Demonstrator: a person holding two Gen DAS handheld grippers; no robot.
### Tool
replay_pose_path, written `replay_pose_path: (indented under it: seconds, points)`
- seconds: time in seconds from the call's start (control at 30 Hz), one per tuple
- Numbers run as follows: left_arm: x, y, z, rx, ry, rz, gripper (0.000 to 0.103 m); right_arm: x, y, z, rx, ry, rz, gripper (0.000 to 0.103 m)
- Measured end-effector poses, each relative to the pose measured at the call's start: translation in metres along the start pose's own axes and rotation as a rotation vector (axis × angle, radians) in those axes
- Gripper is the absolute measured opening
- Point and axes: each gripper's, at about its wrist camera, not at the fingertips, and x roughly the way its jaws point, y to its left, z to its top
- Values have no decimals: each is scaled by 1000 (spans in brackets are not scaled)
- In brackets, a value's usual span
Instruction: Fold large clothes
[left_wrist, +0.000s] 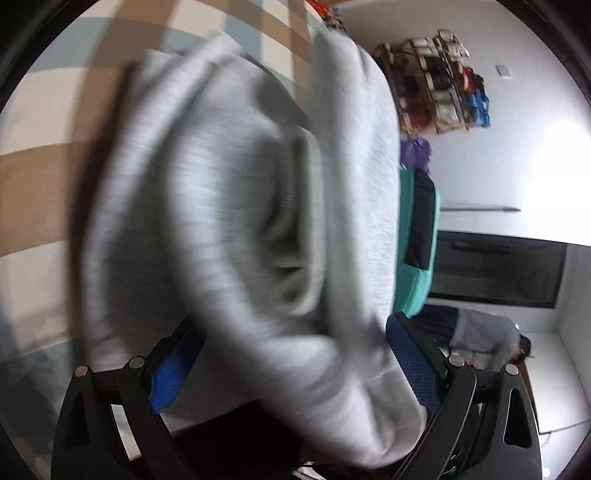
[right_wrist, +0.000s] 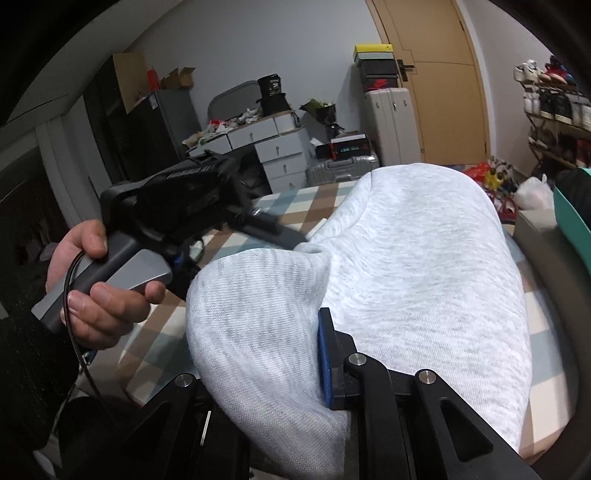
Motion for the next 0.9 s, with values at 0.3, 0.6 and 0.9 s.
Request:
replay_pose_path:
  seconds: [0.3,0.6,0.9]
  points:
    - [18,-36,8,155,39,161,83,4,15,-11,-96,50,3,20]
    - [1,-14,-3,237,6,283,34,6,10,-11,-64,96,34,29]
    - [10,-35,2,274,-5,267,34,-43,-36,-2,34,177,232,71]
